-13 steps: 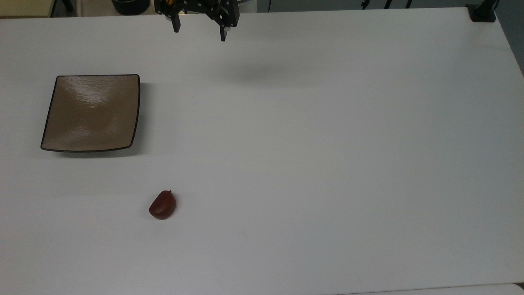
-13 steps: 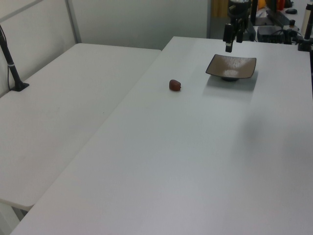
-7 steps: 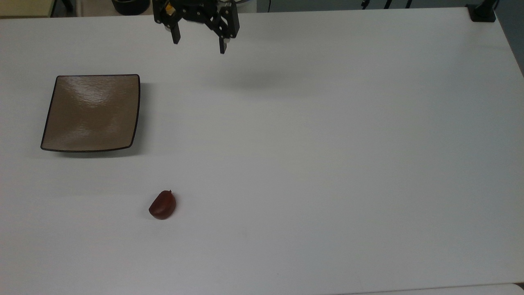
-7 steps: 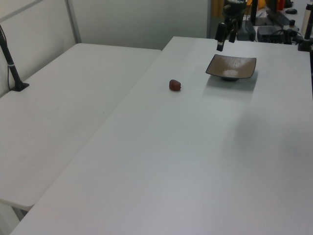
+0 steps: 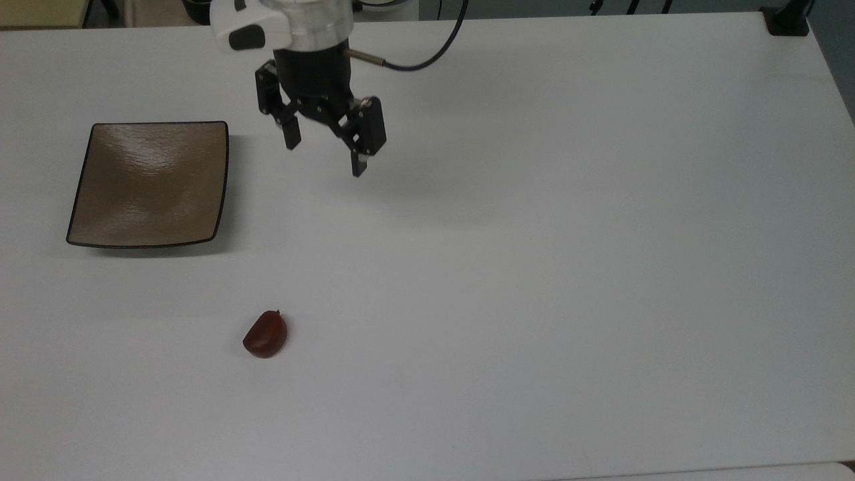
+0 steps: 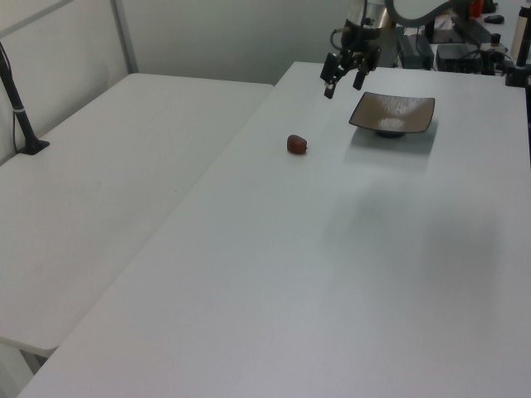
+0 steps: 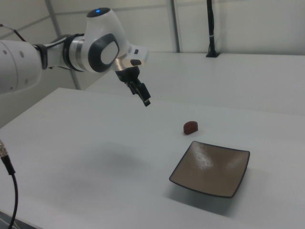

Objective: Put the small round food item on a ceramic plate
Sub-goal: 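Move the open gripper down over the reddish-brown round food item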

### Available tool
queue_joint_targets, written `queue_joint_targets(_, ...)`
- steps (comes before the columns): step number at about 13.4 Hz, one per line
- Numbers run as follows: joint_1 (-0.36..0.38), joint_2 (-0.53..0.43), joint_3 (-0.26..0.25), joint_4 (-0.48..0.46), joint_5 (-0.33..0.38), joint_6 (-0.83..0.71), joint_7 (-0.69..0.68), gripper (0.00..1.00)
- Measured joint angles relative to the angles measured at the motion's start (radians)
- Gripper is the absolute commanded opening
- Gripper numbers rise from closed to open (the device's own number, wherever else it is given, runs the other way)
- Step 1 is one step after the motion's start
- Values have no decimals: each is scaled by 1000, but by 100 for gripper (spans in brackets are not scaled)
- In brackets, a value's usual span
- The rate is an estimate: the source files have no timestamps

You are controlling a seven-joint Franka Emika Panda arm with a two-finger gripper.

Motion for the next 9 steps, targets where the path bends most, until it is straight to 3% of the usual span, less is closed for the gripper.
queue_joint_targets(5, -33, 133, -4, 51, -53, 176, 18, 100)
queue_joint_targets(9, -67, 340, -5, 215, -114, 198, 20, 100)
